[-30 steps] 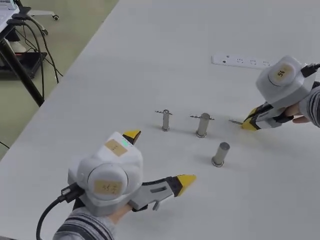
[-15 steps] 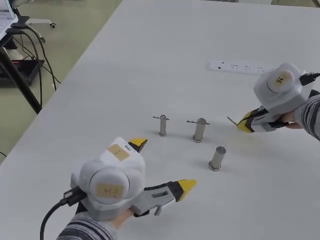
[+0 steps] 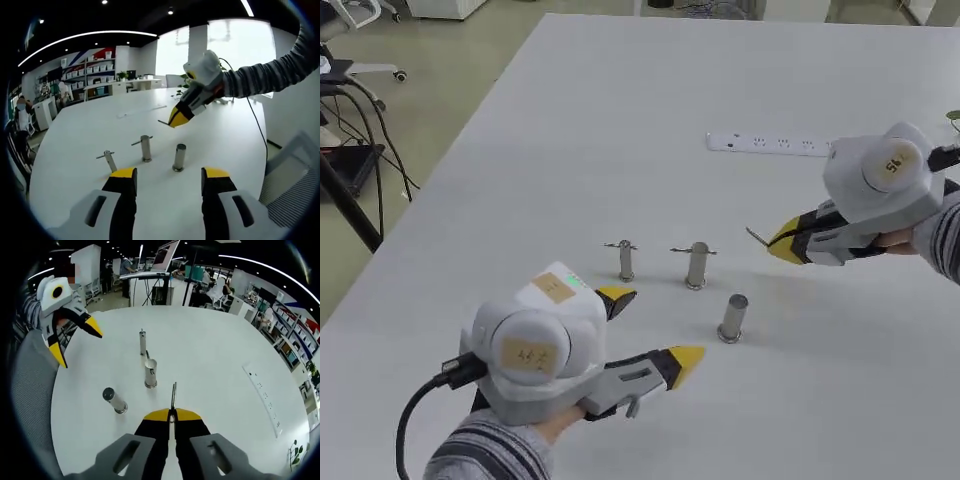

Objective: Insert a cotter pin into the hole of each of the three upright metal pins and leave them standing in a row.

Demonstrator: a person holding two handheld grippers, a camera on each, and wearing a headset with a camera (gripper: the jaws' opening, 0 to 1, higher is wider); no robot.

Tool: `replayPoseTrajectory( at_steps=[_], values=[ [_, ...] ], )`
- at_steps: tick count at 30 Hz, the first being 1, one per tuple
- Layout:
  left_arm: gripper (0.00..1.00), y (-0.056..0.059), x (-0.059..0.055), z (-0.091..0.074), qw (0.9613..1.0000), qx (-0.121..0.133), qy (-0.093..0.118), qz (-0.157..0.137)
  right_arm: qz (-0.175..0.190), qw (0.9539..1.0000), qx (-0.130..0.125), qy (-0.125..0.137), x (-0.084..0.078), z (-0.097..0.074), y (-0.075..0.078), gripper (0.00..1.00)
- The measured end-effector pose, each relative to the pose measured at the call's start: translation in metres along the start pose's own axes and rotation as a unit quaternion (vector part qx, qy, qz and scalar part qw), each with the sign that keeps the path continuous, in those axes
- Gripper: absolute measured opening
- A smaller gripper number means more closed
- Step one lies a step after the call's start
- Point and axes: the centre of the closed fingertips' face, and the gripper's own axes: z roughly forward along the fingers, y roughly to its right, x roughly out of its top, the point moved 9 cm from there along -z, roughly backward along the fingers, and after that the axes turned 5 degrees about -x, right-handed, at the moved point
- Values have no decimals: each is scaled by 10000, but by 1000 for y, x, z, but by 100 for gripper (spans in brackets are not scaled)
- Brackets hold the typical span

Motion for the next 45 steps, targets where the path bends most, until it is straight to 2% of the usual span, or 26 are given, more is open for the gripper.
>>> replayPoseTrajectory(
  at_steps=[3,4,6,9,11,15,23,27,38,45],
  values=[
    [47,1,5,2,10000,-78,-15,8,-239,9995,50,179,8,-8,-10,0],
    [47,1,7,3,9997,-119,-14,-196,-284,9994,56,199,9,-9,-12,0],
    [47,-1,11,5,9997,-163,-17,-182,-442,9986,74,268,13,-13,-19,0],
    [47,0,17,5,9993,-259,79,-269,-744,9969,35,241,19,-17,-31,0],
    [46,0,22,5,9987,-320,156,-361,-909,9954,114,287,23,-19,-40,0],
    [41,1,26,5,9973,-457,189,-534,-1302,9907,190,347,29,-22,-55,0],
    [25,4,27,5,9937,-654,214,-884,-1668,9843,332,484,37,-24,-79,0],
    [22,5,26,5,9929,-670,190,-967,-1817,9808,419,564,39,-25,-87,0],
    [5,9,27,7,9865,-921,212,-1336,-2072,9741,582,695,42,-28,-99,0],
    [3,11,27,6,9841,-1004,254,-1446,-2143,9724,618,686,42,-29,-103,0]
  ],
)
